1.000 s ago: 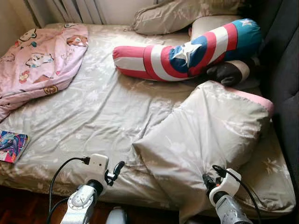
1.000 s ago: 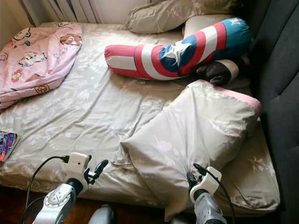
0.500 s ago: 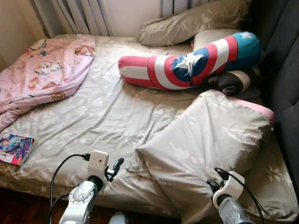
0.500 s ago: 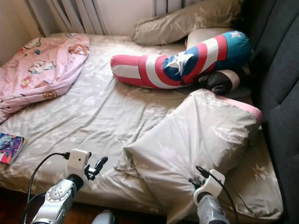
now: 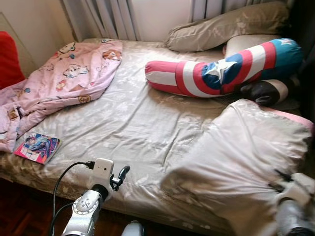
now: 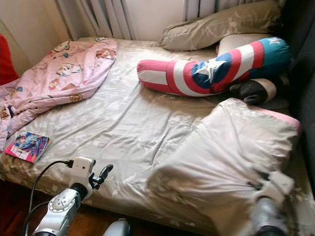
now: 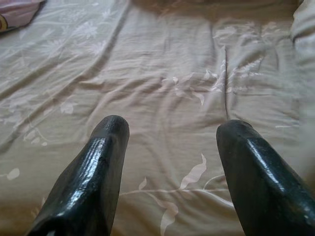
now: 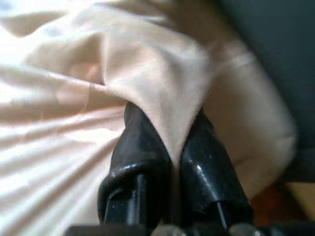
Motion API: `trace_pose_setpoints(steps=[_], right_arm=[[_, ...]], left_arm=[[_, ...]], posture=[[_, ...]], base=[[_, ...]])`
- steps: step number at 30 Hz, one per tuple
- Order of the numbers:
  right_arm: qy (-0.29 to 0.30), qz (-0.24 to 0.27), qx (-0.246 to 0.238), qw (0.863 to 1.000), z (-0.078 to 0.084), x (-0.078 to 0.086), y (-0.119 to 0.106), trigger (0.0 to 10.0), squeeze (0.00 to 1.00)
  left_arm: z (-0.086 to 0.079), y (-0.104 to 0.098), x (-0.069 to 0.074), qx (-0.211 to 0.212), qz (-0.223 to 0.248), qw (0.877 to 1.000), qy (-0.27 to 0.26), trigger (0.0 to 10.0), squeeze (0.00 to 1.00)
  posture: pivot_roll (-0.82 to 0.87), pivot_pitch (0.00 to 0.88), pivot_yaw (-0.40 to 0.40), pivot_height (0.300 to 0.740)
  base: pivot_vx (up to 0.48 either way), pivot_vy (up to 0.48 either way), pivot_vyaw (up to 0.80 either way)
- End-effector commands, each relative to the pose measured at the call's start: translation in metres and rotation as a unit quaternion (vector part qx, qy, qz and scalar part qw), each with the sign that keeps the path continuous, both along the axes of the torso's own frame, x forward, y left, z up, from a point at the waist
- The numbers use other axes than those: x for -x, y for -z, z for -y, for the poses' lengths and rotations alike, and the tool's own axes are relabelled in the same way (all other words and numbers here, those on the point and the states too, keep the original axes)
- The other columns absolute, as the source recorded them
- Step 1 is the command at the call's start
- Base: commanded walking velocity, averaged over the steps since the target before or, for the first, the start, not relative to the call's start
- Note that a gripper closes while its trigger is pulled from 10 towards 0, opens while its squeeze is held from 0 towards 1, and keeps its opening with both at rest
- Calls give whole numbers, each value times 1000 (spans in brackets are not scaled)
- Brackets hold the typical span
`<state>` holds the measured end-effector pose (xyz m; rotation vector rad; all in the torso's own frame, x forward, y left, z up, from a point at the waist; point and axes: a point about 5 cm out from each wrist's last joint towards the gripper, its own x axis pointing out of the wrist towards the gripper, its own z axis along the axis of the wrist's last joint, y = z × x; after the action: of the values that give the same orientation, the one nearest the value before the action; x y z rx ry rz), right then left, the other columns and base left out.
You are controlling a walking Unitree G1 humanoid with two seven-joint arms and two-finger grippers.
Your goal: Clean up the room
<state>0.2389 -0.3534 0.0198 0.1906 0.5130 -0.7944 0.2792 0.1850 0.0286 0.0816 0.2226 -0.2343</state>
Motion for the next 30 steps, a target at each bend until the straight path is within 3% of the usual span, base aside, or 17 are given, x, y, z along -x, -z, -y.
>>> trace_pose_setpoints(steps=[1,5,10,13,14,20,22,24,26,27,28,30], right_arm=[[60,43,58,996,38,0,-38,0,0],[106,30,96,989,72,19,-58,0,0],[120,20,126,985,87,29,-70,0,0],[100,5,118,988,82,24,-65,0,0],[83,-1,111,990,76,21,-60,10000,0],[33,42,104,993,53,2,-54,10000,0],[-87,110,101,985,19,-27,-56,10000,0],[-181,128,67,973,-15,-40,-44,10000,0],[-223,130,43,965,-35,-42,-32,10000,0],[-223,130,43,965,-35,-42,-32,10000,0],[-245,124,22,961,-54,-40,-18,10000,0],[-251,117,11,961,-64,-37,-10,10000,0]], left_arm=[[-4,3,1,-4,-7,1000,-3,10000,0],[-6,4,2,-6,-9,1000,-2,10000,0],[-9,4,3,-9,-11,1000,-2,10000,0],[-10,6,4,-11,-14,1000,-1,10000,0],[-10,7,5,-12,-16,1000,1,10000,0],[-8,7,4,-10,-18,1000,3,10000,0],[-6,8,4,-9,-18,1000,2,10000,0],[-4,9,4,-1,-19,1000,-4,10000,0],[-2,10,3,9,-21,1000,-13,10000,0],[-2,10,3,9,-21,1000,-13,10000,0],[-1,12,4,20,-26,999,-24,10000,0],[-1,14,4,25,-30,999,-30,10000,0]], posture=[[1,42,46,662],[-1,50,54,662],[-3,57,63,662],[-6,59,68,662],[-6,59,68,662],[0,57,70,662],[2,53,67,662],[-6,47,59,662],[6,42,49,662],[6,42,49,662],[5,39,45,662],[6,37,44,666]], base=[[0,0,0],[0,0,0],[0,0,0],[0,0,0],[0,0,0],[0,0,0],[0,0,0],[0,0,0],[0,0,0],[0,0,0],[0,0,0],[0,0,0]])
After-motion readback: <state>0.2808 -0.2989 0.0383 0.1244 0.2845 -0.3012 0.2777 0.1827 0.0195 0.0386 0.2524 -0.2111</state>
